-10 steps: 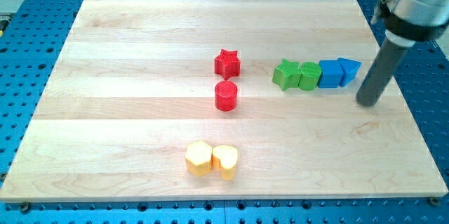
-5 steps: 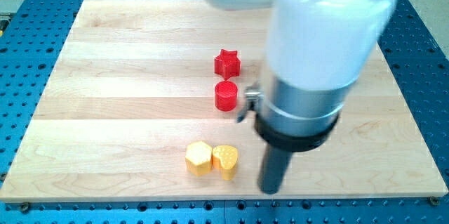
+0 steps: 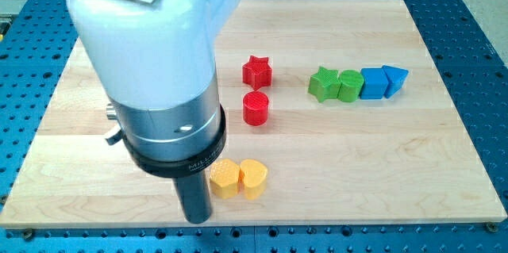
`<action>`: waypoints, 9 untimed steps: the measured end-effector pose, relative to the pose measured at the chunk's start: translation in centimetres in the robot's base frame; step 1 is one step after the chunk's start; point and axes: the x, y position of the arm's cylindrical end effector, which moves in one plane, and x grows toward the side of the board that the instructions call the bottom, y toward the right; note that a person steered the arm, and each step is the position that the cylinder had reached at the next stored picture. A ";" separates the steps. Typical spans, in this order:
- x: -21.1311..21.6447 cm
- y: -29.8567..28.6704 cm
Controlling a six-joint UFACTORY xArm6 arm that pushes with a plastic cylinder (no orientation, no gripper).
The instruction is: Slide the yellow blocks in a vertical line
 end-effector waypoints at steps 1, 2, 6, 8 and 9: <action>-2.4 2.2; -5.0 3.3; -7.4 2.5; -7.5 2.7; -7.6 3.3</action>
